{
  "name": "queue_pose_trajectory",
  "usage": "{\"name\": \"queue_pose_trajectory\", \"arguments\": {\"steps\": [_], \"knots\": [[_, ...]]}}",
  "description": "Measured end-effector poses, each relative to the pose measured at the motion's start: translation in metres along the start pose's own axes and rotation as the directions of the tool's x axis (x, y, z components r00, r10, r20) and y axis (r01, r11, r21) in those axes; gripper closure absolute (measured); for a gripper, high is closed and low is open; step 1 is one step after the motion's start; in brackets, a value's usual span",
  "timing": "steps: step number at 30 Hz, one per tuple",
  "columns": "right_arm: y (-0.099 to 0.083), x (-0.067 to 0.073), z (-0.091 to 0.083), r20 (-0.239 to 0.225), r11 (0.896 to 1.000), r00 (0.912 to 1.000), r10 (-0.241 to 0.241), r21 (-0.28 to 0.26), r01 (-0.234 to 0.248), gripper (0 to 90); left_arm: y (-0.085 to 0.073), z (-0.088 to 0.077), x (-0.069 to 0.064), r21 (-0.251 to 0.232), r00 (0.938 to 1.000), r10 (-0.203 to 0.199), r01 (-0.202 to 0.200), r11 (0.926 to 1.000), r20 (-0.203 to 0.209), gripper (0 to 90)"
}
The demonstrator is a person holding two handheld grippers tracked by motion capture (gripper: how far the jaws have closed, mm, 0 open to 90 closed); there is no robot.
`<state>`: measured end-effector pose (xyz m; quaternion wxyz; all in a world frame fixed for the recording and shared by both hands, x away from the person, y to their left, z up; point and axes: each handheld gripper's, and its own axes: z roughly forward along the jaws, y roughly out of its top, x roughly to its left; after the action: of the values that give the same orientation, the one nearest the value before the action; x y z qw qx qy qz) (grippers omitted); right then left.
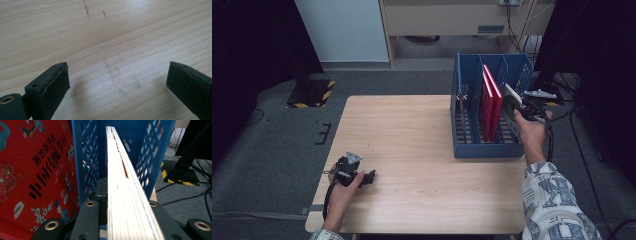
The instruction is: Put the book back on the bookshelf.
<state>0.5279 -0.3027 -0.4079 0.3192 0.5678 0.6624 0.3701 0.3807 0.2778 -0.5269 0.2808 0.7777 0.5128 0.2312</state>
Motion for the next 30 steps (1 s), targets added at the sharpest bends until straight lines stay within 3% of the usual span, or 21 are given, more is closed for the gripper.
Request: {"name": "queue_pose_trajectory", "arguments": {"steps": [21,24,30], "knots": [[-0.018,0.007,0.020,-0.006,0.998,0.9998,0.020,0.065,-0.019,75.4,0.001,-0.002,0.002,-0.009,0.9999,-0.006,0.006,0.9999,-0.010,4.9],[-0.021,0.010,0.020,-0.006,0.996,0.9998,-0.017,0.085,0.018,75.2,0.001,-0.002,0.002,-0.007,0.9999,-0.002,0.002,1.0000,-0.011,4.9],[-0.023,0.015,0.018,-0.006,0.993,0.9994,-0.035,0.109,0.035,74.8,0.001,-0.003,0.002,-0.010,0.9999,-0.002,0.002,0.9999,-0.013,4.8]]}}
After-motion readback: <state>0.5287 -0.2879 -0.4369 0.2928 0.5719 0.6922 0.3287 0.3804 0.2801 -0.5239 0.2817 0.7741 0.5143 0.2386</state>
